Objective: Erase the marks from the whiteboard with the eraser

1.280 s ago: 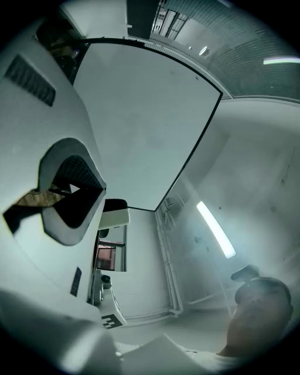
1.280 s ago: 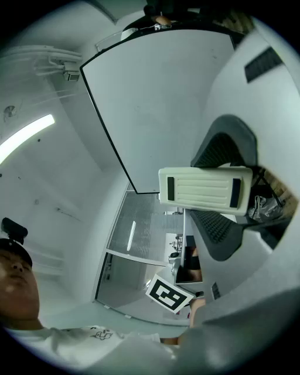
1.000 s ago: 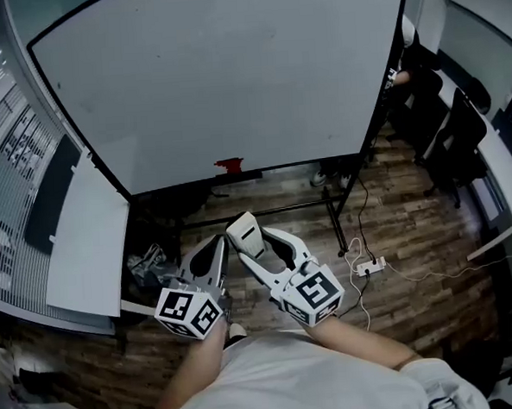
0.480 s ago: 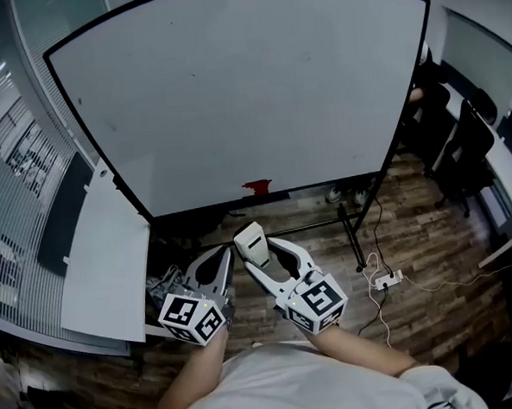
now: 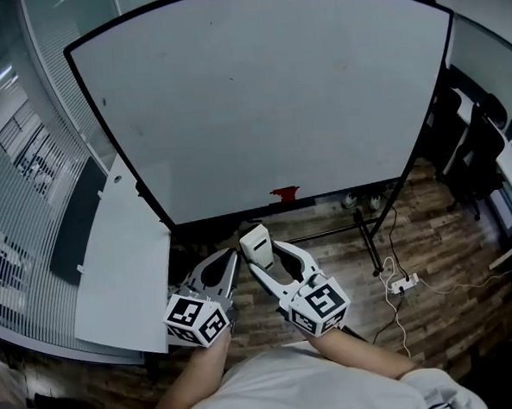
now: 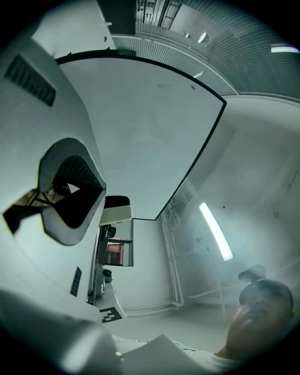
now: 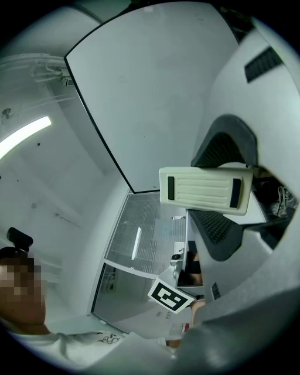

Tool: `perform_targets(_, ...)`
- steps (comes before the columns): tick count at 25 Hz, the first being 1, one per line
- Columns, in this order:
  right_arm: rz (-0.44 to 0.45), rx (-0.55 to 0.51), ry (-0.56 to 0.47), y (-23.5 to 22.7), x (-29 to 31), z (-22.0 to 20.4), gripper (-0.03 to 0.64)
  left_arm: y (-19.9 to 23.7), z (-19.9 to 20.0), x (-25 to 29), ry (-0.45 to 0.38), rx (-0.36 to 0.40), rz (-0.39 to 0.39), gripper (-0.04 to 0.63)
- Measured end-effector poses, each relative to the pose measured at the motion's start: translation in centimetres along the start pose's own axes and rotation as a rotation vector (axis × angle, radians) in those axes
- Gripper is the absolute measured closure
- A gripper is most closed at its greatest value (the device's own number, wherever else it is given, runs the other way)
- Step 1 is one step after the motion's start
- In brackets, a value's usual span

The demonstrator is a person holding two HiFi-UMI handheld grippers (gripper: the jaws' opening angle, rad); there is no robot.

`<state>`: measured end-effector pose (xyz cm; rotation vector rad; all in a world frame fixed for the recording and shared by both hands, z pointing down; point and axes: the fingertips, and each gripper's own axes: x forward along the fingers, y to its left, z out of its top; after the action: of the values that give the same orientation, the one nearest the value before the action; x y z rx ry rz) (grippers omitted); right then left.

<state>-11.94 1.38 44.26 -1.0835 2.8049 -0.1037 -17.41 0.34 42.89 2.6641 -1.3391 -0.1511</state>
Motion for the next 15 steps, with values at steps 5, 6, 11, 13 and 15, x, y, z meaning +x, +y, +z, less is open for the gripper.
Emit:
perform_targets(5,0.001,0.052,-0.014,-0.2,1.2,-0.4,0.387,1.8,0.1,0.2,-0.004,-0.008,-0.005,0.588)
perform_targets(6,-0.001,0.051,-0.012,-0.4,1.4,-0.6,0.387,2.1,0.0,0.5,-0.003,-0.011,-0.004,0.589)
perform_targets(11,0.006,0.061,-0.004,-2.0,2.4,-0.9,0.387,3.4,0.0,2.2,-0.004,-0.021,0.009,0.589)
perform_targets(13,0.006,0.060,-0.002,-3.0,3.1,-0.7,0.387,4.0,0.3,3.2,-0.008,-0.020,0.016,0.589)
perform_targets(15,0.009,0.051,-0.004,-4.1,3.9,-0.5,0.387,4.5,0.6,4.2,-0.009,-0.016,0.022,0.589)
